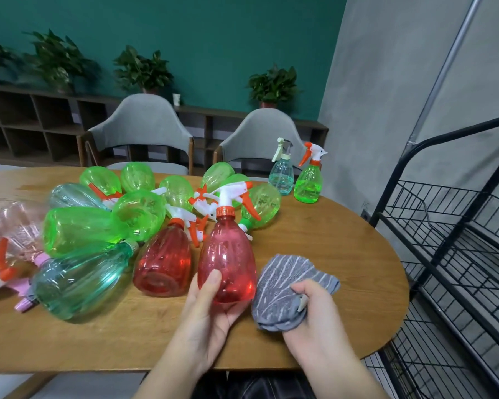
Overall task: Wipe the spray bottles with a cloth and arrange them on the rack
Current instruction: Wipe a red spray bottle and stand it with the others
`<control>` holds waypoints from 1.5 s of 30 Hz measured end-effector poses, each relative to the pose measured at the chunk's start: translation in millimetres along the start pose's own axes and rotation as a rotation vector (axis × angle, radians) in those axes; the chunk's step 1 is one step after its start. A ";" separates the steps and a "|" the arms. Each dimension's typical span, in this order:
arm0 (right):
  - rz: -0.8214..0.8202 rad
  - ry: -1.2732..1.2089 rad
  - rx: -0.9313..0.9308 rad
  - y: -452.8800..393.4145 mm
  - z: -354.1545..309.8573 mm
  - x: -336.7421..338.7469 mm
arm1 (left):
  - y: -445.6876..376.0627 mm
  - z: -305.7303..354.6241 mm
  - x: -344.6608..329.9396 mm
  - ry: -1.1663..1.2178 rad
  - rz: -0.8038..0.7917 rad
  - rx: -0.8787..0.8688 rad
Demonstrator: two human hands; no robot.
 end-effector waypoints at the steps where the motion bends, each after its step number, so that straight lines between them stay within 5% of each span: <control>1: 0.028 0.029 0.078 2.4 -0.9 -0.8 | 0.0 -0.2 -0.2 -0.006 -0.011 -0.008; 7: 0.039 0.532 0.646 8.2 -18.0 -29.1 | -0.4 -1.0 1.6 -0.084 -0.059 0.016; 12: -0.487 1.077 0.946 -10.7 -15.4 -73.9 | 1.3 -0.8 0.8 -0.105 -0.090 0.016; 16: -0.626 1.420 0.969 -23.4 0.8 -67.0 | -0.3 -1.5 1.3 -0.059 -0.090 0.012; 28: -0.903 1.241 1.037 -3.3 33.9 -28.0 | -2.2 -1.5 6.3 0.099 0.039 0.139; 32: -0.931 1.104 0.960 1.8 30.0 -18.1 | -0.7 -1.1 6.0 0.054 0.091 0.168; 34: -0.951 0.986 0.768 1.5 26.6 -14.0 | 2.0 -0.3 3.0 0.059 0.121 0.190; 36: -0.813 0.685 0.615 3.4 19.4 -11.6 | 1.1 -1.9 4.2 0.047 0.121 0.179; 40: -0.259 -0.056 0.295 -1.3 -2.0 -14.8 | 3.4 2.9 -0.4 0.039 0.088 0.101; 42: -0.178 -0.163 0.323 -4.2 -15.4 -28.2 | 3.1 3.0 -0.4 0.067 0.084 0.103; 45: -0.215 -0.010 0.427 -9.0 -24.4 -52.8 | 5.8 4.2 -1.4 0.071 0.101 0.112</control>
Point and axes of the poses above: each hand's wrist, its own y-axis away from the middle knuckle, its own x-axis out of the back of the hand, z = x × y, the point moved 3 cm from there along -y, towards the middle knuckle, and after that the axes turned 12 degrees about -y, right-handed, at the moved point
